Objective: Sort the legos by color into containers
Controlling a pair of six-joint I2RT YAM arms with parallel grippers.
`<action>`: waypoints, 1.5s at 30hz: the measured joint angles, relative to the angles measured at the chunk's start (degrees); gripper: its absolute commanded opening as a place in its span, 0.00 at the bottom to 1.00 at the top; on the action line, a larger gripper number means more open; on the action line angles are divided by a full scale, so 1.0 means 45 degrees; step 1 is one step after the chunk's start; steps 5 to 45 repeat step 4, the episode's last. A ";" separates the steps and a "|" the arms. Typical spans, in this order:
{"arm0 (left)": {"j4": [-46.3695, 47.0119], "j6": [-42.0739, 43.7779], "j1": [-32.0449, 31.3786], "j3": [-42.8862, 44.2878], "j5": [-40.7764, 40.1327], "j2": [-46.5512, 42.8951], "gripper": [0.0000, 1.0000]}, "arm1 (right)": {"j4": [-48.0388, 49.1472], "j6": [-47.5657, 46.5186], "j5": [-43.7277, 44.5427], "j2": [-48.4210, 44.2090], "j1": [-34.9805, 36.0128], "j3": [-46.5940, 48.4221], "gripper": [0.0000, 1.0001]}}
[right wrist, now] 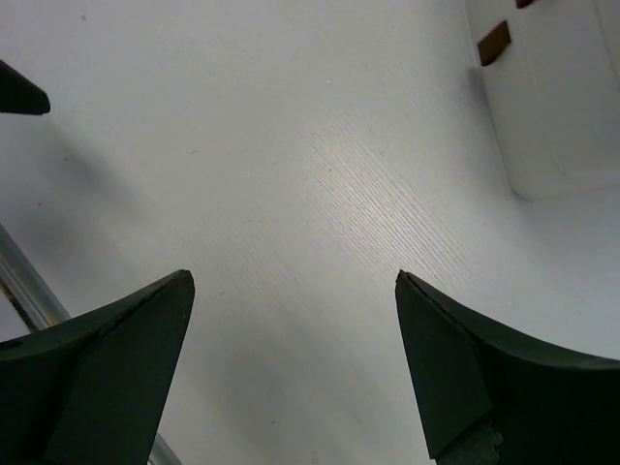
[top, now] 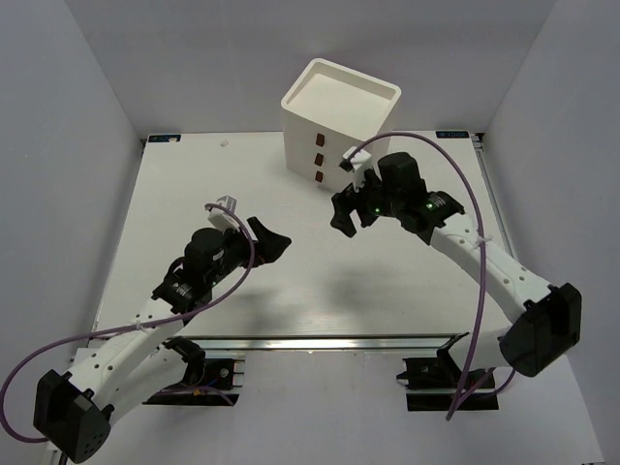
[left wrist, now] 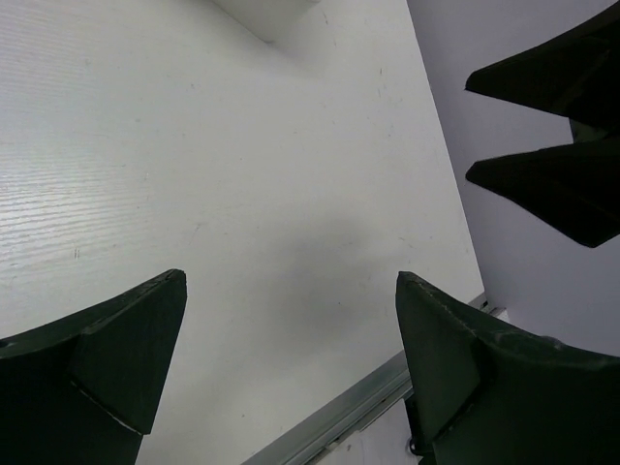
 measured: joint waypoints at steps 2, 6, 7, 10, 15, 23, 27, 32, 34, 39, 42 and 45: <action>0.0087 0.0107 0.0000 0.0000 0.0194 0.0078 0.98 | -0.0053 0.0486 0.0539 -0.0374 -0.0073 -0.0112 0.89; 0.0209 0.0165 0.0000 0.0000 0.0355 0.0107 0.98 | 0.0097 0.0627 0.0996 -0.0709 -0.0155 -0.0277 0.90; 0.0209 0.0165 0.0000 0.0000 0.0355 0.0107 0.98 | 0.0097 0.0627 0.0996 -0.0709 -0.0155 -0.0277 0.90; 0.0209 0.0165 0.0000 0.0000 0.0355 0.0107 0.98 | 0.0097 0.0627 0.0996 -0.0709 -0.0155 -0.0277 0.90; 0.0209 0.0165 0.0000 0.0000 0.0355 0.0107 0.98 | 0.0097 0.0627 0.0996 -0.0709 -0.0155 -0.0277 0.90; 0.0209 0.0165 0.0000 0.0000 0.0355 0.0107 0.98 | 0.0097 0.0627 0.0996 -0.0709 -0.0155 -0.0277 0.90; 0.0209 0.0165 0.0000 0.0000 0.0355 0.0107 0.98 | 0.0097 0.0627 0.0996 -0.0709 -0.0155 -0.0277 0.90; 0.0209 0.0165 0.0000 0.0000 0.0355 0.0107 0.98 | 0.0097 0.0627 0.0996 -0.0709 -0.0155 -0.0277 0.90; 0.0209 0.0165 0.0000 0.0000 0.0355 0.0107 0.98 | 0.0097 0.0627 0.0996 -0.0709 -0.0155 -0.0277 0.90; 0.0209 0.0165 0.0000 0.0000 0.0355 0.0107 0.98 | 0.0097 0.0627 0.0996 -0.0709 -0.0155 -0.0277 0.90; 0.0209 0.0165 0.0000 0.0000 0.0355 0.0107 0.98 | 0.0097 0.0627 0.0996 -0.0709 -0.0155 -0.0277 0.90; 0.0209 0.0165 0.0000 0.0000 0.0355 0.0107 0.98 | 0.0097 0.0627 0.0996 -0.0709 -0.0155 -0.0277 0.90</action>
